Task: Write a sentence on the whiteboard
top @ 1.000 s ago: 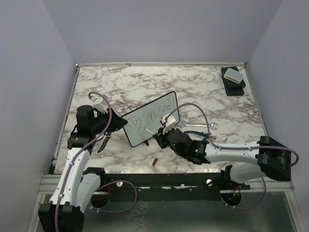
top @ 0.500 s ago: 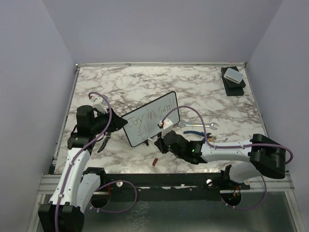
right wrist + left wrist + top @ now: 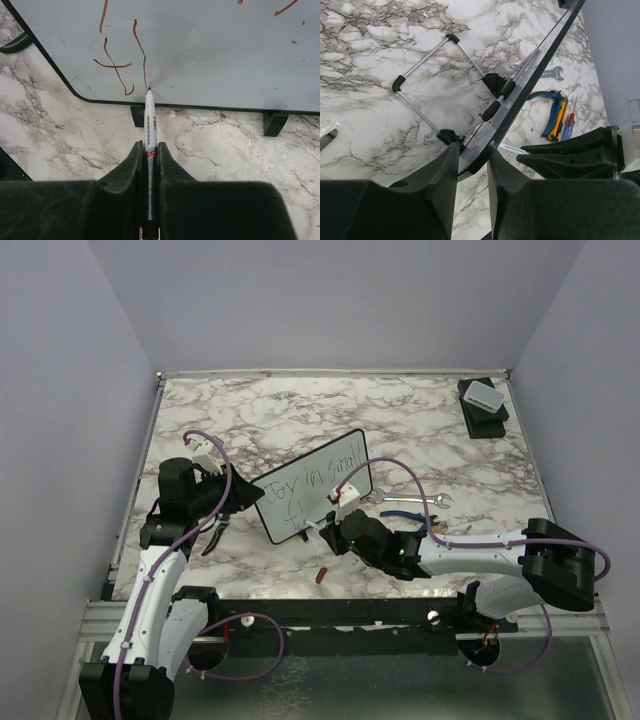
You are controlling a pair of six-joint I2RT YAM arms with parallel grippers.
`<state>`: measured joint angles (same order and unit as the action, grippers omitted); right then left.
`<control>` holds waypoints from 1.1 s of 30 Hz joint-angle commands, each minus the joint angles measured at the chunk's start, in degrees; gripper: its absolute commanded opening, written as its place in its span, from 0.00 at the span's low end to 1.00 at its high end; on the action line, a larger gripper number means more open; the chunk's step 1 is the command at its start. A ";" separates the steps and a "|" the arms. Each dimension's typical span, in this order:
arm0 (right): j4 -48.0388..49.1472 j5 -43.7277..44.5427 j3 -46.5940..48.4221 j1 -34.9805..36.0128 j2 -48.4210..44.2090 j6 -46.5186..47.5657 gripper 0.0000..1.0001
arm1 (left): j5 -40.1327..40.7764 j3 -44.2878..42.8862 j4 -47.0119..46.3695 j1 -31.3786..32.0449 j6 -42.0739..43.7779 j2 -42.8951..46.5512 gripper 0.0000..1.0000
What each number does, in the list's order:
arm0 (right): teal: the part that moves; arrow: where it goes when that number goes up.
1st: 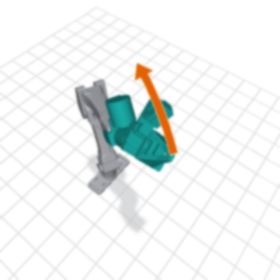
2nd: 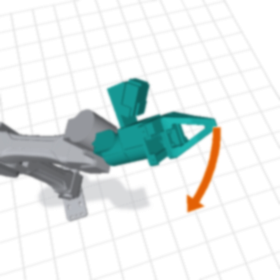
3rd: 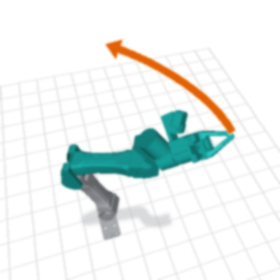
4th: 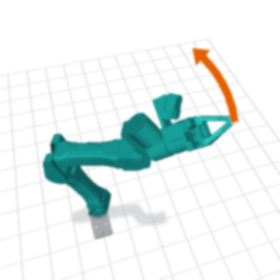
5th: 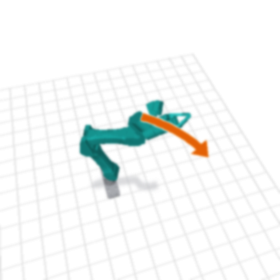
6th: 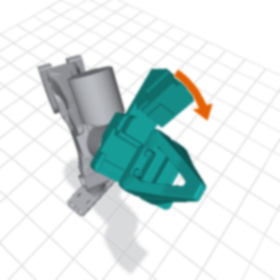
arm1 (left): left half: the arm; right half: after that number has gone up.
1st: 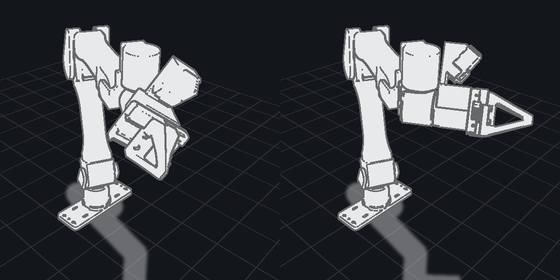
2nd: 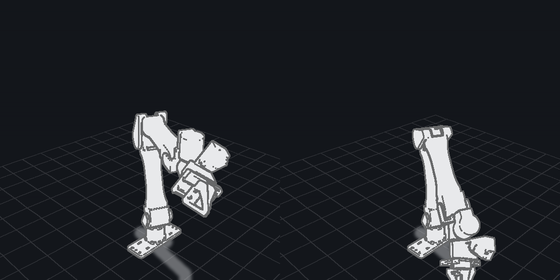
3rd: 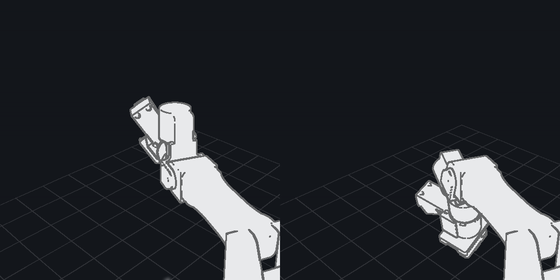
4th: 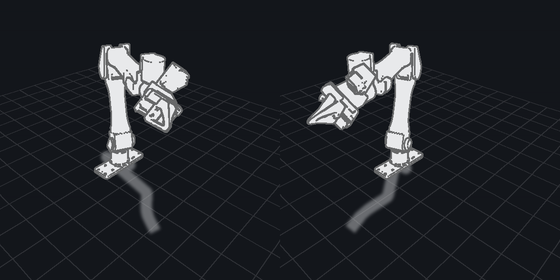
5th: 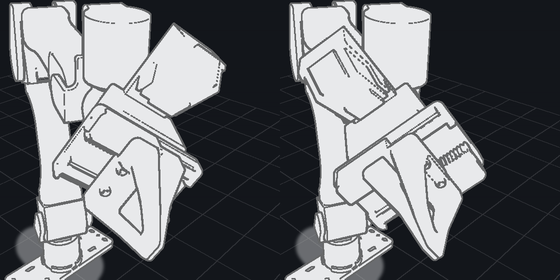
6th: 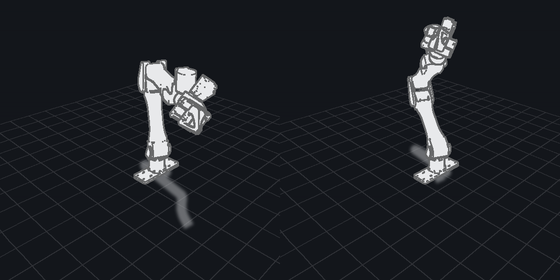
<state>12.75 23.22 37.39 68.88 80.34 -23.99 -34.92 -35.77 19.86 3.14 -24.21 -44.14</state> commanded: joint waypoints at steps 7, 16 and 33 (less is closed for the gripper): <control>2.93 6.06 1.74 -0.02 -2.46 2.28 0.00 | 0.34 0.44 0.49 0.39 0.01 0.91 0.29; 0.69 8.23 1.51 -0.06 -2.29 0.71 0.01 | 0.29 0.51 0.52 0.42 -0.03 1.04 0.29; -4.17 4.27 0.37 -0.06 -0.56 -3.88 0.01 | 0.38 0.44 0.51 0.48 0.03 1.07 0.29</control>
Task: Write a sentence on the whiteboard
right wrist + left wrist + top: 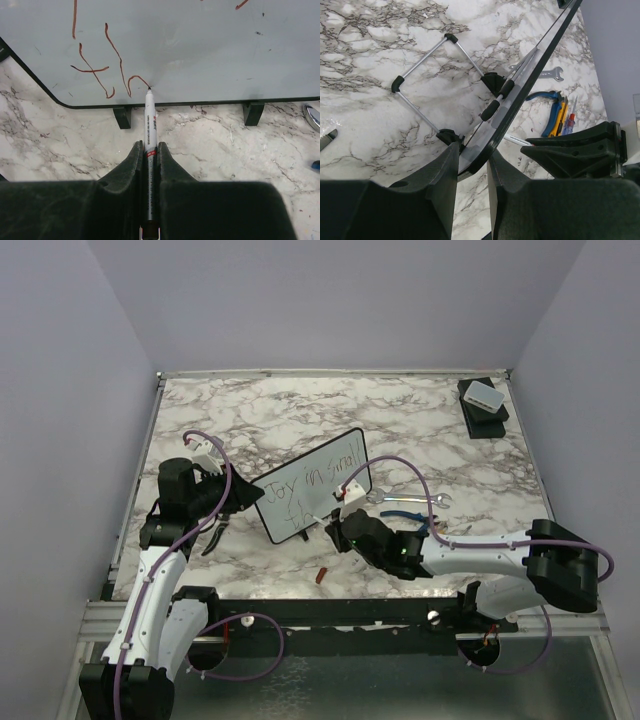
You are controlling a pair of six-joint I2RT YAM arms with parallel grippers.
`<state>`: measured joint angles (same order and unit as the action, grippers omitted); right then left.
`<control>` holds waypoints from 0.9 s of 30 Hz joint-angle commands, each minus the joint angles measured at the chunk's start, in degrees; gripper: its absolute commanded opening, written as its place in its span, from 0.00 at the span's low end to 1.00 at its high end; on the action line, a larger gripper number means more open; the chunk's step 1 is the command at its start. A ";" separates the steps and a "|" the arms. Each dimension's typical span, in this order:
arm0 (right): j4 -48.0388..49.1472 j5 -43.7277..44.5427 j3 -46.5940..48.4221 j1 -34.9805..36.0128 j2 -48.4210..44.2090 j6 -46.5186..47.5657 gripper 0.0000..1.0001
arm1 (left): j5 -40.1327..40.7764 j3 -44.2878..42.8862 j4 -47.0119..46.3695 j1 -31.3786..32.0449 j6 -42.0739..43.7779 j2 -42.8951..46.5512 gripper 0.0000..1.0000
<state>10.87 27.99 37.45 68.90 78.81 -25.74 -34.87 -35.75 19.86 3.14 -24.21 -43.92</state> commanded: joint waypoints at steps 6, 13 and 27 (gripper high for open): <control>-2.67 -1.09 -0.33 -0.09 0.78 -3.18 0.00 | 0.42 0.41 0.53 0.53 -0.02 0.94 0.29; 0.00 -0.93 -2.03 -0.08 -4.72 -1.14 0.01 | 0.52 0.44 0.51 0.53 -0.04 0.93 0.29; -1.34 5.04 1.16 -0.08 -3.57 2.48 0.01 | 0.60 0.46 0.62 0.48 0.04 1.29 0.29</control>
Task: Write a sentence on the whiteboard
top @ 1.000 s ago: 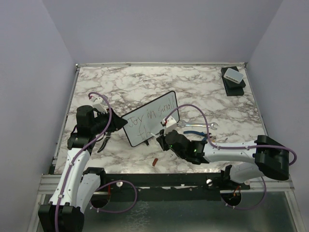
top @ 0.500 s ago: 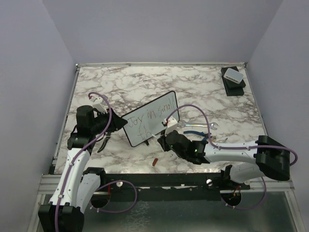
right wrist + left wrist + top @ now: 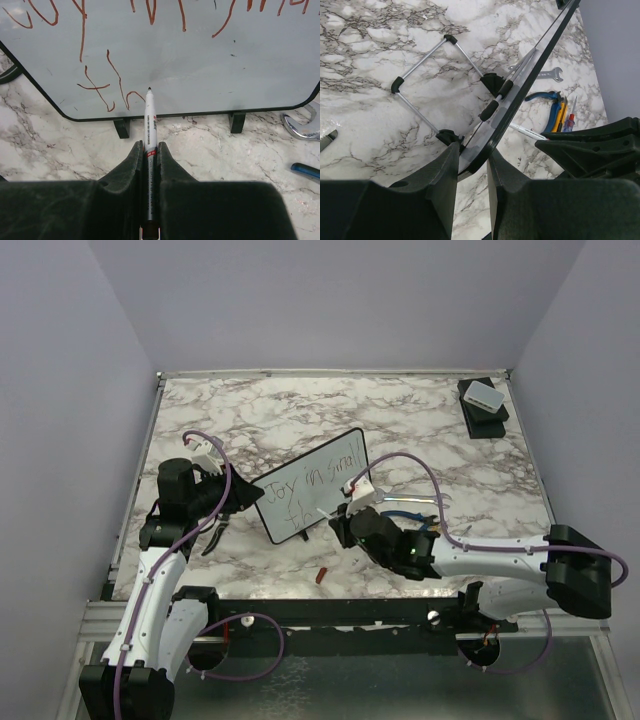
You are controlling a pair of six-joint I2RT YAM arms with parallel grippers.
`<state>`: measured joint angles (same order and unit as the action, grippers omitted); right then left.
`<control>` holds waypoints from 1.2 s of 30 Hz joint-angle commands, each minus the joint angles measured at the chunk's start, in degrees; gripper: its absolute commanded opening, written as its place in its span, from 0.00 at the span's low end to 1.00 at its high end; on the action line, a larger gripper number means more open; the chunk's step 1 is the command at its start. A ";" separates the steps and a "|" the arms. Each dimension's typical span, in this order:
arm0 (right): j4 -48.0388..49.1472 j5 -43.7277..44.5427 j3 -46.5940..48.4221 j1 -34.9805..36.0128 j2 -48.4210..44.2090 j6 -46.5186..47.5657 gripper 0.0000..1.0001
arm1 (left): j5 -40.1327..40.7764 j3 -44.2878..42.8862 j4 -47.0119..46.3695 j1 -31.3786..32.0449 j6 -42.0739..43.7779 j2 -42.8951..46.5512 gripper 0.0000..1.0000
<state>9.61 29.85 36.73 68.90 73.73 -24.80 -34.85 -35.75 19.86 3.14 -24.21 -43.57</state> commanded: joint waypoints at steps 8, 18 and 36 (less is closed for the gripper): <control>2.06 3.40 1.30 -0.15 3.93 1.63 0.00 | 0.57 0.42 0.62 0.69 -0.01 0.94 0.29; -0.58 1.64 0.17 -0.09 5.43 -1.57 0.01 | 0.66 0.41 0.62 0.74 -0.01 0.94 0.29; -0.84 -0.44 -0.56 -0.08 1.56 -0.46 0.01 | 0.66 0.48 0.62 0.85 0.01 1.02 0.29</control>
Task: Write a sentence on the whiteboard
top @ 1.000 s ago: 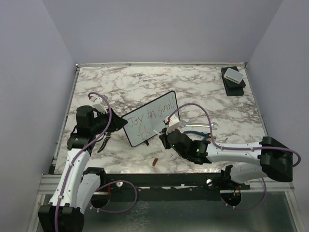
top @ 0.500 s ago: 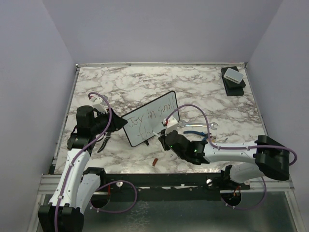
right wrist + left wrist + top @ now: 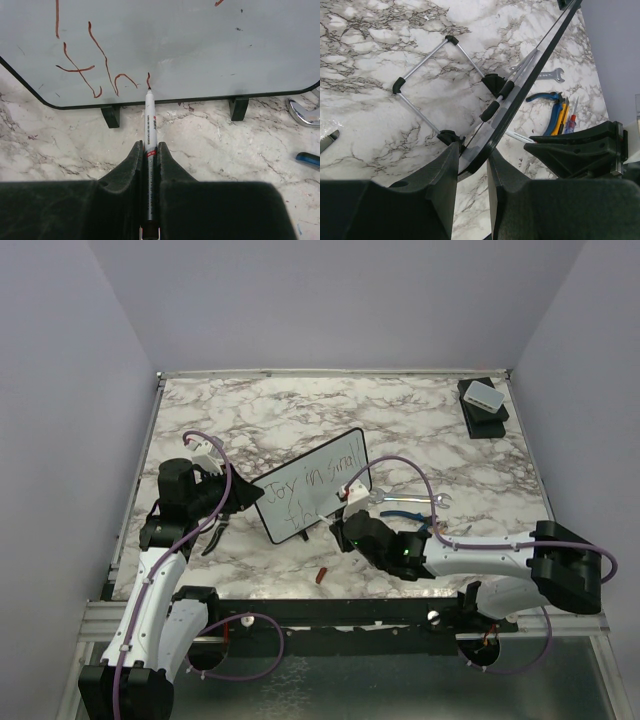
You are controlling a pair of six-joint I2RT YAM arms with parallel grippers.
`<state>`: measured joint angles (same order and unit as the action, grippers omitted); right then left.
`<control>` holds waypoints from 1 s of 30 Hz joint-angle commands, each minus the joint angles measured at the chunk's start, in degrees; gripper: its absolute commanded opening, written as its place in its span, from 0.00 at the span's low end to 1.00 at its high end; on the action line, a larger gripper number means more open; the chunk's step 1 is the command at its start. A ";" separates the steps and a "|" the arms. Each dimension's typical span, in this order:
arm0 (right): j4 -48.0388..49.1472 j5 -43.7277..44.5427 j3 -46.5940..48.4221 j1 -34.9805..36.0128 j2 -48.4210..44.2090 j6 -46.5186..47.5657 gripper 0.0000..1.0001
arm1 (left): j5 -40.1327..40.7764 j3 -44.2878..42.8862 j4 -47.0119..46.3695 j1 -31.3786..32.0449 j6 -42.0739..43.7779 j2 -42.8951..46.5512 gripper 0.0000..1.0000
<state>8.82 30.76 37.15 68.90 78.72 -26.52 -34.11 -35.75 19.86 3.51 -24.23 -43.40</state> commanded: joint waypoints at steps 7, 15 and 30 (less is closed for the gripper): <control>0.68 0.81 0.43 -0.08 -6.29 4.75 0.01 | 0.02 0.42 0.62 0.48 -0.02 1.03 0.29; 3.06 3.55 3.19 -0.15 -2.34 7.68 0.01 | 0.02 0.42 0.70 0.48 -0.06 1.12 0.29; 4.09 5.19 3.89 -0.94 0.38 7.26 0.01 | 0.13 0.34 0.70 0.60 -0.11 1.21 0.29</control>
<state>11.05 33.67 39.40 68.60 77.80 -19.81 -33.87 -35.75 19.88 3.73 -24.23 -43.18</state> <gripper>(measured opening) 0.098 0.298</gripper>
